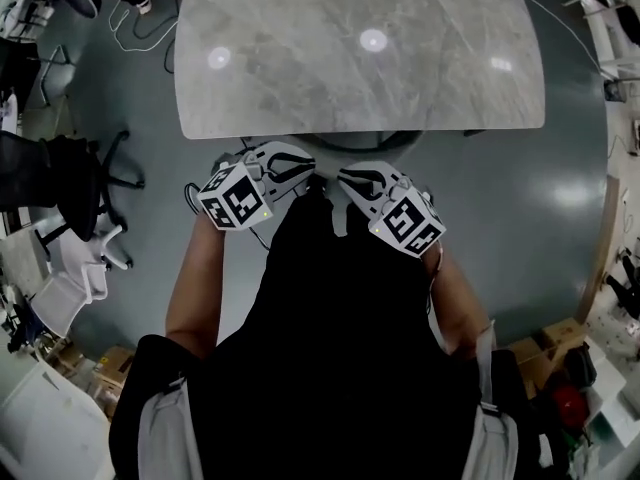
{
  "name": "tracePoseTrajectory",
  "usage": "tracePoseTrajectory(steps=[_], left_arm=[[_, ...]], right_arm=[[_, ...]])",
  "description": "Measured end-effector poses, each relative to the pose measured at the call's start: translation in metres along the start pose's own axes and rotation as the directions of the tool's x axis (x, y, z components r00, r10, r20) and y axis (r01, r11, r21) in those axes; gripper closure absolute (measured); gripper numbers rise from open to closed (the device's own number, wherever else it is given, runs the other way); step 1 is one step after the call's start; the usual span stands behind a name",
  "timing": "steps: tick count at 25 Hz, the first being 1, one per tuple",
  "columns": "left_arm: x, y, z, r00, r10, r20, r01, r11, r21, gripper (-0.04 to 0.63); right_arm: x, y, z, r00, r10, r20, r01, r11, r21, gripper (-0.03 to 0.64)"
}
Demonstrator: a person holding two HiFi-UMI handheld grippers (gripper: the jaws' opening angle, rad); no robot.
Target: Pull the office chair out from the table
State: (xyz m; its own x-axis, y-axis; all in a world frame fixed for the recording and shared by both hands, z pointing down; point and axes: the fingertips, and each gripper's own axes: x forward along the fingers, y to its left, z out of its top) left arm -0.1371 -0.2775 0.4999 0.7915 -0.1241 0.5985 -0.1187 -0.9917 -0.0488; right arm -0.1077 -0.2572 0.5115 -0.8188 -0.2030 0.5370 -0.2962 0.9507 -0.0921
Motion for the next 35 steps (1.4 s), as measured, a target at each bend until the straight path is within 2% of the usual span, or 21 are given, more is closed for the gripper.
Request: tracePoseTrajectory(steps=[4,7,12,15,19,22,30,35], left_arm=[[0.01,0.007,-0.027,0.997,-0.056,-0.056,0.059,0.997,0.043,0.581],[0.019,0.004,-0.044,0.99,-0.102,-0.098,0.107,0.993,0.049,0.563],[0.039,-0.011,-0.071,0.968,-0.204,-0.143,0.21,0.977,0.029,0.516],[0.052,-0.015,-0.083,0.957,-0.235,-0.17,0.242,0.97,0.022,0.485],[0.068,-0.017,-0.097,0.937,-0.269,-0.224,0.284,0.958,0.038,0.457],[0.077,-0.021,-0.109,0.918,-0.3,-0.261,0.323,0.945,0.05,0.437],[0.097,-0.029,-0.13,0.876,-0.326,-0.356,0.391,0.911,0.127,0.43],[0.109,-0.034,-0.144,0.851,-0.309,-0.424,0.409,0.897,0.167,0.43]], right_arm=[[0.015,-0.004,-0.01,0.999,-0.038,-0.032,0.04,0.996,0.085,0.588],[0.023,-0.003,-0.02,0.996,-0.068,-0.063,0.076,0.987,0.139,0.542],[0.045,-0.001,-0.046,0.98,-0.123,-0.158,0.143,0.982,0.123,0.494],[0.059,0.0,-0.061,0.968,-0.109,-0.226,0.132,0.987,0.093,0.455],[0.072,-0.002,-0.072,0.966,-0.095,-0.242,0.126,0.985,0.117,0.425],[0.081,-0.001,-0.082,0.956,-0.086,-0.28,0.117,0.988,0.097,0.416],[0.099,-0.002,-0.113,0.929,-0.061,-0.365,0.096,0.992,0.078,0.414],[0.103,-0.005,-0.139,0.892,-0.062,-0.448,0.096,0.994,0.055,0.414]])
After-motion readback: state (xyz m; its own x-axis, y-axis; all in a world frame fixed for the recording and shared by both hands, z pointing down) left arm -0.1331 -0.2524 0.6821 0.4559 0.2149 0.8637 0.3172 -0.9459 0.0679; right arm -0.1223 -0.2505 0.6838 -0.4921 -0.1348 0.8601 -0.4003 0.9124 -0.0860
